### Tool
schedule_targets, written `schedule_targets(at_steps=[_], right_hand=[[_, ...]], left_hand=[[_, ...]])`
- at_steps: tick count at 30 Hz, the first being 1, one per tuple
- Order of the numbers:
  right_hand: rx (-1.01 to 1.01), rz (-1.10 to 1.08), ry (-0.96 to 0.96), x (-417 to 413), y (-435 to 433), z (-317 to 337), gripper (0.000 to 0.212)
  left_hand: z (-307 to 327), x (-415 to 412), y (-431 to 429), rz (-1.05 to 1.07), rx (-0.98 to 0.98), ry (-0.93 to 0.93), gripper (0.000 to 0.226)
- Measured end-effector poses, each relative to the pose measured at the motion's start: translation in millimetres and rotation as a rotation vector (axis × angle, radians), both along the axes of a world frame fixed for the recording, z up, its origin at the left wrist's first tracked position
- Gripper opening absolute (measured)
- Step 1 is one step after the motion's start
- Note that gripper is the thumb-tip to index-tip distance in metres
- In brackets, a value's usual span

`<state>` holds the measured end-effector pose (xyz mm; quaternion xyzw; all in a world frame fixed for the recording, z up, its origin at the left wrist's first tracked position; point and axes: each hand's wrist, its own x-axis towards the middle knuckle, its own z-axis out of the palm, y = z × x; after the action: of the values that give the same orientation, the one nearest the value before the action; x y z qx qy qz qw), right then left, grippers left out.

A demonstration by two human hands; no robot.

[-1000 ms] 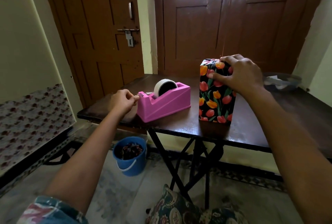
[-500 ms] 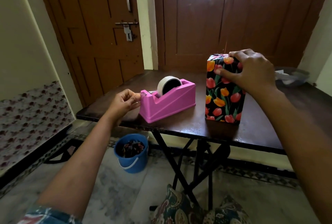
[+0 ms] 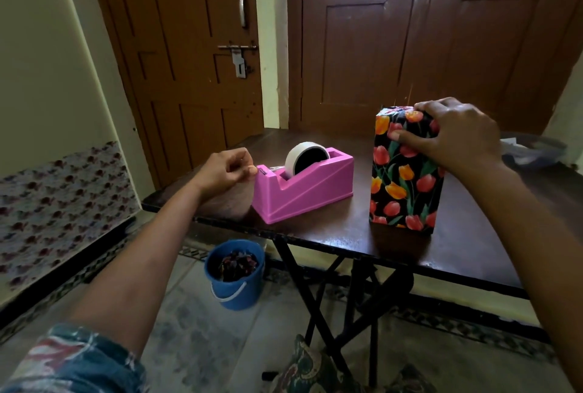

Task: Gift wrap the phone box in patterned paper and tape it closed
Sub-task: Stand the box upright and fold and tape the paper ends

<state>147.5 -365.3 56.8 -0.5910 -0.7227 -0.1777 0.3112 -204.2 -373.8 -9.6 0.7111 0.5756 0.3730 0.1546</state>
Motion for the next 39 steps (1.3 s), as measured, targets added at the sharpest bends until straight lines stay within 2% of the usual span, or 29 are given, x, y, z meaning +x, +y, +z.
schedule_targets(at_steps=[3, 5, 8, 12, 14, 19, 22, 25, 29, 33, 36, 39], right_hand=[[0.005, 0.003, -0.010, 0.4, -0.9, 0.0, 0.072], [0.002, 0.005, -0.024, 1.1, 0.6, 1.5, 0.073], [0.001, 0.010, -0.030, 0.3, 1.7, 2.2, 0.074], [0.015, 0.010, -0.031, 0.4, 1.8, 0.8, 0.074], [0.018, 0.013, -0.025, 1.5, 0.2, 0.8, 0.074], [0.028, 0.007, -0.017, 1.0, -2.8, 0.8, 0.074], [0.039, 0.005, -0.017, 0.9, -3.4, -0.9, 0.075], [0.054, -0.003, -0.030, 2.3, -3.0, -1.0, 0.074], [0.046, -0.005, -0.006, -2.0, -1.3, 0.1, 0.073], [-0.007, -0.003, -0.013, -6.9, 1.1, 7.8, 0.071], [-0.076, -0.028, -0.037, -1.0, 0.0, 13.5, 0.071], [-0.196, 0.065, 0.085, 10.4, 2.4, 25.7, 0.062]], left_hand=[[2.3, 2.7, 2.0, 0.066, 0.065, 0.187, 0.009], [2.5, 2.0, 1.3, 0.119, 0.064, 0.211, 0.009], [-5.7, 1.9, -4.7, 0.161, -0.026, -0.005, 0.007], [-8.7, 5.5, -10.4, 0.072, -0.325, -0.357, 0.010], [-0.3, 4.4, -8.4, 0.105, -0.399, -0.316, 0.010], [23.8, 9.5, -0.6, 0.233, -0.395, -0.015, 0.012], [18.8, 4.5, -5.7, 0.277, -0.494, -0.082, 0.015], [-10.3, -14.1, -25.5, 0.355, -0.641, -0.053, 0.014], [-7.5, -23.1, -44.1, 0.312, -0.408, -0.297, 0.011], [45.9, 8.9, -44.8, 0.176, -0.193, -0.360, 0.011], [69.3, 54.0, -32.5, 0.027, -0.157, -0.416, 0.010], [89.3, 103.1, -9.7, -0.125, -0.114, -0.565, 0.012]])
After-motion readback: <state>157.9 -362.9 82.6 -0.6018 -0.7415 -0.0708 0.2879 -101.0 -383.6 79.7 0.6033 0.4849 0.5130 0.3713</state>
